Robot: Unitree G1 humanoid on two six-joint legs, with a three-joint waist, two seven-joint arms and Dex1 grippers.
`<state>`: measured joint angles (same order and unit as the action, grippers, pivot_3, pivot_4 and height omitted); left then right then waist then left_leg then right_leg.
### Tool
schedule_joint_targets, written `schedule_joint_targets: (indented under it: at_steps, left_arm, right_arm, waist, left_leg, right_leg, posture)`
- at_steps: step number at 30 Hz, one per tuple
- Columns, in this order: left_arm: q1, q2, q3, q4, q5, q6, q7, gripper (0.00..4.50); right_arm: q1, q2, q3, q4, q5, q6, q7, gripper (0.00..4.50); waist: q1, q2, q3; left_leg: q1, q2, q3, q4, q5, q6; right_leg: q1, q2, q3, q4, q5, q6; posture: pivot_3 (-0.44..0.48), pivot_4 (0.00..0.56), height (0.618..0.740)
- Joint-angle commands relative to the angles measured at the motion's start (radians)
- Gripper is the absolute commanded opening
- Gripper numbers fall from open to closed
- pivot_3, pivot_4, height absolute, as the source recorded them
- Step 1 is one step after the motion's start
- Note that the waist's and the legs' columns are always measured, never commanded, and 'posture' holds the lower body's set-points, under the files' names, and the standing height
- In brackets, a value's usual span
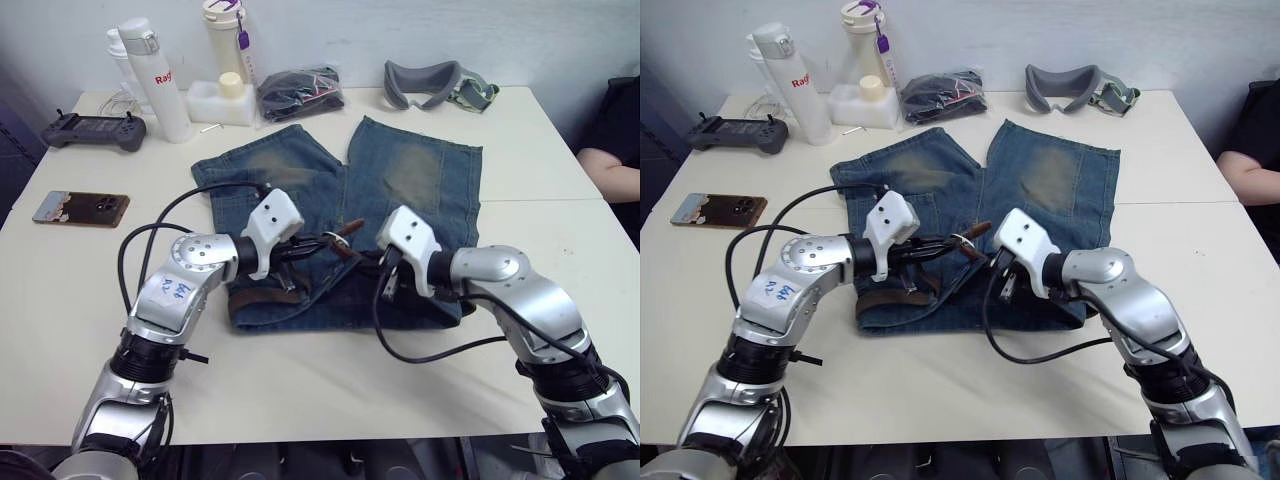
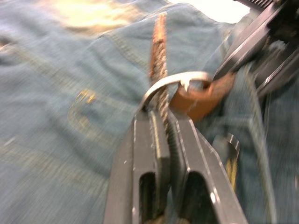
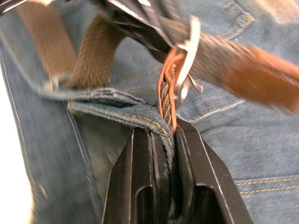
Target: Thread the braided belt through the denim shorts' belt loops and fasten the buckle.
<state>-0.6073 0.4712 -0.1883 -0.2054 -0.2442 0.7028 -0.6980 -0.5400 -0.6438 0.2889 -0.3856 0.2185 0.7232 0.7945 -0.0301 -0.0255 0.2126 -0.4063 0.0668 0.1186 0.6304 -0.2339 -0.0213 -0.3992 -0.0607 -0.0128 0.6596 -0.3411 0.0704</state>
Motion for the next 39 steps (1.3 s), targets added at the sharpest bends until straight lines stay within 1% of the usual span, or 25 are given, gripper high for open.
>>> schedule_joint_targets:
  at_steps: [1,3,5,6,8,10,12,13,15,18,24,29,34,35,37,38,39]
  left_arm:
    - [0.012,-0.02,-0.024,-0.033,-0.01,-0.015,-0.013,0.0]
    - [0.017,-0.018,-0.032,-0.023,0.003,-0.02,-0.01,0.0]
    - [0.016,-0.017,-0.033,-0.009,0.014,-0.022,-0.005,0.0]
    - [0.015,-0.017,-0.032,-0.005,0.017,-0.022,-0.004,0.0]
    - [0.016,-0.016,-0.031,0.0,0.02,-0.026,-0.006,0.0]
    - [0.027,-0.021,-0.019,-0.009,0.011,-0.03,-0.004,0.0]
    - [0.04,-0.023,-0.008,-0.02,0.005,-0.033,0.0,0.0]
    - [0.044,-0.022,-0.006,-0.022,0.006,-0.034,0.001,0.0]
    - [0.047,-0.021,-0.005,-0.022,0.009,-0.038,0.002,0.0]
    - [0.044,-0.023,-0.011,-0.02,0.019,-0.053,0.005,0.0]
    - [0.036,-0.025,-0.036,-0.022,0.035,-0.084,0.001,0.0]
    - [0.034,-0.018,-0.044,-0.02,0.048,-0.094,-0.002,0.0]
    - [0.028,-0.027,-0.051,-0.014,0.058,-0.102,-0.002,0.0]
    - [0.026,-0.029,-0.055,-0.012,0.061,-0.105,-0.003,0.0]
    - [0.021,-0.034,-0.061,-0.008,0.065,-0.108,-0.004,0.0]
    - [0.019,-0.037,-0.062,-0.006,0.065,-0.109,-0.004,0.0]
    - [0.015,-0.041,-0.063,-0.003,0.066,-0.115,-0.003,0.0]
  right_arm:
    - [0.009,0.003,0.04,-0.015,-0.037,-0.096,0.023,0.02]
    - [0.014,-0.001,0.024,-0.009,-0.022,-0.097,0.044,0.02]
    - [0.016,-0.014,-0.007,-0.007,0.01,-0.091,0.081,1.03]
    - [0.017,-0.024,-0.021,-0.005,0.02,-0.092,0.097,1.39]
    - [0.011,-0.055,-0.061,0.018,0.038,-0.104,0.134,2.27]
    - [0.012,-0.122,-0.084,0.042,0.06,-0.095,0.206,3.29]
    - [0.011,-0.179,-0.119,0.083,0.073,-0.122,0.26,4.23]
    - [0.007,-0.193,-0.132,0.101,0.074,-0.138,0.272,4.43]
    - [-0.021,-0.21,-0.149,0.15,0.063,-0.189,0.29,4.43]
    - [-0.097,-0.186,-0.145,0.263,-0.006,-0.35,0.267,4.43]
    - [-0.206,-0.123,-0.041,0.451,-0.158,-0.639,0.291,4.43]
    - [-0.257,-0.074,-0.044,0.526,-0.139,-0.692,0.346,4.43]
    - [-0.274,-0.052,-0.021,0.574,-0.183,-0.762,0.363,4.43]
    - [-0.276,-0.047,-0.019,0.582,-0.191,-0.772,0.362,4.2]
    - [-0.277,-0.038,-0.019,0.593,-0.2,-0.786,0.363,3.61]
    - [-0.278,-0.034,-0.019,0.597,-0.203,-0.791,0.364,3.18]
    - [-0.279,-0.031,-0.018,0.603,-0.211,-0.799,0.364,2.65]
  waist:
    - [-0.001,0.0,0.0]
    - [0.0,0.0,0.0]
    - [0.001,0.0,0.0]
    - [0.001,0.0,0.0]
    - [0.002,0.0,0.0]
    - [0.003,0.0,0.0]
    - [0.003,0.0,0.0]
    - [0.003,0.0,0.0]
    - [0.003,0.0,0.0]
    - [-0.004,0.0,0.0]
    - [0.001,0.0,0.0]
    - [0.002,0.0,0.0]
    - [0.002,0.0,0.0]
    - [0.002,0.0,0.0]
    - [0.001,0.0,0.0]
    - [0.001,0.0,0.0]
    - [0.002,0.0,0.0]
  left_leg:
    - [0.0,0.0,0.0,0.0,0.0,0.0]
    - [0.0,0.0,0.0,0.0,0.0,0.0]
    - [0.0,0.0,0.0,0.0,0.0,0.0]
    - [0.0,0.0,0.0,0.0,0.0,0.0]
    - [0.0,0.0,0.0,0.0,0.0,0.0]
    - [0.0,0.0,0.0,0.001,0.0,0.0]
    - [0.0,-0.001,0.0,0.0,0.0,0.001]
    - [0.0,0.0,0.0,0.001,0.0,0.001]
    - [0.0,0.0,0.0,0.001,-0.001,0.001]
    - [0.001,0.0,0.0,0.001,0.0,0.001]
    - [0.001,0.0,0.001,0.001,0.0,0.0]
    - [0.001,0.0,0.001,0.001,0.0,0.0]
    - [0.001,0.0,0.001,0.002,0.0,0.0]
    - [0.001,0.0,0.001,0.002,0.0,0.0]
    - [0.001,0.0,0.001,0.001,0.0,0.0]
    - [0.001,0.0,0.001,0.001,0.0,0.0]
    - [0.001,0.0,0.001,0.001,0.0,0.0]
  right_leg:
    - [0.0,0.0,0.0,0.0,0.0,0.0]
    - [0.0,0.0,0.0,0.0,0.0,0.0]
    - [0.0,0.0,0.0,0.0,0.0,0.0]
    - [0.0,0.0,0.0,0.0,0.0,0.0]
    - [0.0,0.0,0.0,0.0,0.0,0.0]
    - [0.0,0.0,0.0,0.0,0.0,0.0]
    - [0.0,0.0,0.0,0.0,0.0,0.0]
    - [0.001,0.0,0.0,0.0,0.0,0.0]
    - [0.001,0.0,0.0,0.0,0.0,0.0]
    - [0.001,0.0,0.001,0.0,0.0,0.0]
    - [0.001,0.0,0.0,0.0,0.0,0.0]
    - [0.001,0.0,0.0,0.0,0.0,0.0]
    - [0.001,0.0,0.0,0.0,0.0,0.0]
    - [0.001,0.0,0.0,0.0,0.0,0.0]
    - [0.001,0.0,0.0,0.001,0.0,0.0]
    - [0.001,0.0,0.0,0.001,0.0,0.0]
    - [0.001,0.0,0.0,0.001,0.0,0.0]
  posture:
    - [0.0,0.15,0.739]
    - [0.0,0.15,0.739]
    - [0.0,0.15,0.739]
    - [0.0,0.15,0.739]
    - [0.0,0.15,0.739]
    - [0.0,0.15,0.739]
    - [0.0,0.15,0.739]
    - [0.0,0.15,0.739]
    - [0.0,0.15,0.739]
    - [0.0,0.15,0.739]
    - [0.0,0.15,0.739]
    - [0.0,0.15,0.739]
    - [0.0,0.15,0.739]
    - [0.0,0.15,0.739]
    - [0.0,0.15,0.739]
    - [0.0,0.15,0.739]
    - [0.0,0.15,0.739]
